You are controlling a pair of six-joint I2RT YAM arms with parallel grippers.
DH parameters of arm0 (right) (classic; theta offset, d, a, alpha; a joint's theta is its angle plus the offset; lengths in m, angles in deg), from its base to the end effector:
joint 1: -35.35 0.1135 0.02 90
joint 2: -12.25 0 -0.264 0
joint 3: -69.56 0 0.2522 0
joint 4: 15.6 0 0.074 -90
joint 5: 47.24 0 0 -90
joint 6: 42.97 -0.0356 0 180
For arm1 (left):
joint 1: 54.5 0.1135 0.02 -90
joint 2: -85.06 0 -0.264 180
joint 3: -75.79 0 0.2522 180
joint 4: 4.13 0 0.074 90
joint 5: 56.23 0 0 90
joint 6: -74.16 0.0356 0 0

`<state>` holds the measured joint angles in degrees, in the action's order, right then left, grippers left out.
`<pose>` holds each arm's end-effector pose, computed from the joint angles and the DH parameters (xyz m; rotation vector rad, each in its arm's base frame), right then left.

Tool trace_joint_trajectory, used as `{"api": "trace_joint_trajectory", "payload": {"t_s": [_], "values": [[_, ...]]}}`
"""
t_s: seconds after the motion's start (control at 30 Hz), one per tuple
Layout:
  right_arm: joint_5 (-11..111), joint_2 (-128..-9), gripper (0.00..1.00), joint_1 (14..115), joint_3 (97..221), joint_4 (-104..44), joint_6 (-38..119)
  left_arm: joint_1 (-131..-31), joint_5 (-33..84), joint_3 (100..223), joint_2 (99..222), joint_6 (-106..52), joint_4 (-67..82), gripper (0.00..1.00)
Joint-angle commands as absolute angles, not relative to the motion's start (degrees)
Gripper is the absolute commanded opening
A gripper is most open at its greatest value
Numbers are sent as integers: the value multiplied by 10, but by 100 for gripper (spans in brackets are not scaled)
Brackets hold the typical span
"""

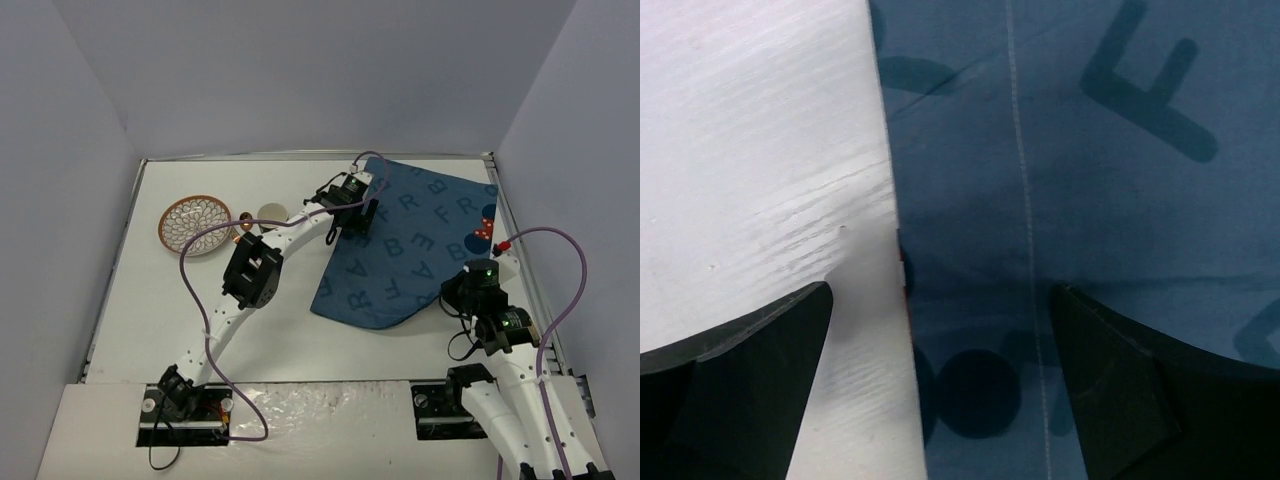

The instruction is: Set the dinner table for one person

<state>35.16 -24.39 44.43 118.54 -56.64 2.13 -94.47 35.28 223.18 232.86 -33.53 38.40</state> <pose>0.1493 0.0191 0.2725 0.7227 1.9682 0.4394 0.4419 -0.3692 0.1777 0.4443 2.3264 -0.4700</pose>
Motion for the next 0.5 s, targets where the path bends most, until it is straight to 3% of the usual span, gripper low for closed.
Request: {"api": "trace_joint_trajectory", "payload": {"t_s": [0.0, 0.1, 0.2, 0.27, 0.3, 0.47], "values": [[340, -258, 0, 449, 1184, -526, 26, -972, 360, 2186, 2287, -352, 340, 81], [337, -258, 0, 449, 1186, -523, 27, -977, 358, 2159, 2286, -365, 331, 70], [333, -263, 0, 449, 1185, -519, 29, -977, 363, 2150, 2290, -380, 333, 40], [329, -270, 0, 449, 1185, -513, 33, -975, 376, 2149, 2292, -390, 338, 11], [327, -275, 0, 449, 1186, -508, 35, -972, 382, 2149, 2292, -394, 343, 3], [301, -331, 0, 449, 1214, -474, 58, -933, 410, 2119, 2263, -439, 350, 0]]}}
